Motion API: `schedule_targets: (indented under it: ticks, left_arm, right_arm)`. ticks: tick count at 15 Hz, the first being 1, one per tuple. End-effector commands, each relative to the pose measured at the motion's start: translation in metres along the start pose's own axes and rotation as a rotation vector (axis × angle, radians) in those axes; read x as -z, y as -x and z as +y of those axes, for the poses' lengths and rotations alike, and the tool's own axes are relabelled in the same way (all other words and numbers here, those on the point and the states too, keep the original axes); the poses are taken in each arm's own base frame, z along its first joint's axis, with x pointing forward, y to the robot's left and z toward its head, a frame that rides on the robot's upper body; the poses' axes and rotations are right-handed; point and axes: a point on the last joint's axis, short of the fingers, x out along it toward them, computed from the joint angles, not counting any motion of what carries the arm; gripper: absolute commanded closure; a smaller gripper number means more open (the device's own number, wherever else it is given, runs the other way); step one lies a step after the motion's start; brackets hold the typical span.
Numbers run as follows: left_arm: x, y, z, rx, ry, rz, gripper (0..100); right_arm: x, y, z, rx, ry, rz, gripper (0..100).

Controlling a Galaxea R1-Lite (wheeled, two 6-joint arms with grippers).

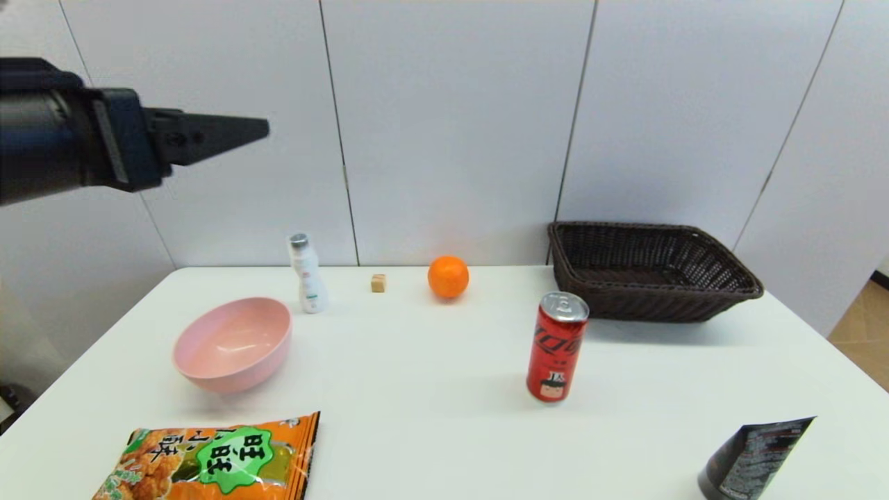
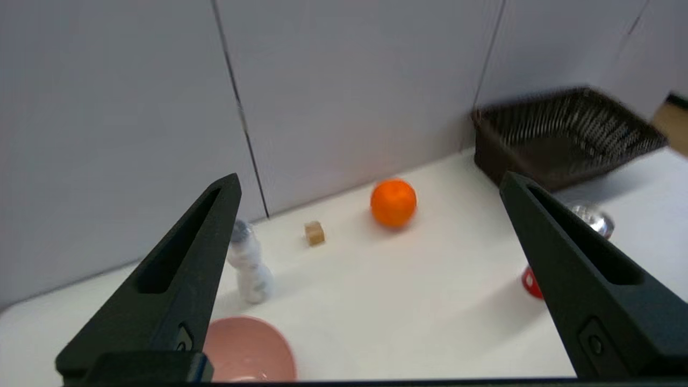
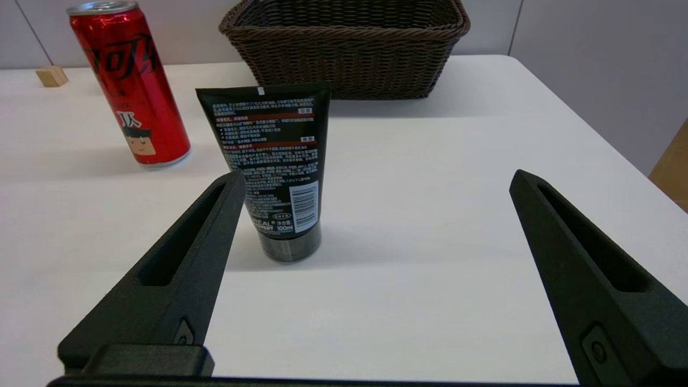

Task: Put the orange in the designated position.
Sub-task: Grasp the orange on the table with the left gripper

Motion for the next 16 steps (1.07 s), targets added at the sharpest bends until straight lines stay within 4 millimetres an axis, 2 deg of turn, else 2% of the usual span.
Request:
schedule_targets:
  ticks: [1, 3, 6, 16]
  left_arm:
    - [0.031, -0.073, -0.007, 0.040, 0.017, 0.183, 0]
    - [0.042, -0.097, -0.012, 0.089, 0.075, 0.240, 0]
    - [0.035, -0.116, -0.018, 0.130, 0.113, 0.238, 0]
    - [0.075, -0.164, -0.029, 0.139, 0.166, 0.391, 0]
  right_arm:
    - [0.000, 0.000, 0.000, 0.000, 0.000, 0.001, 0]
    - [0.000, 0.000, 0.000, 0.000, 0.000, 0.003, 0]
    - [0.000, 0.000, 0.000, 0.000, 0.000, 0.001, 0]
    - [0.000, 0.000, 0.000, 0.000, 0.000, 0.003, 0]
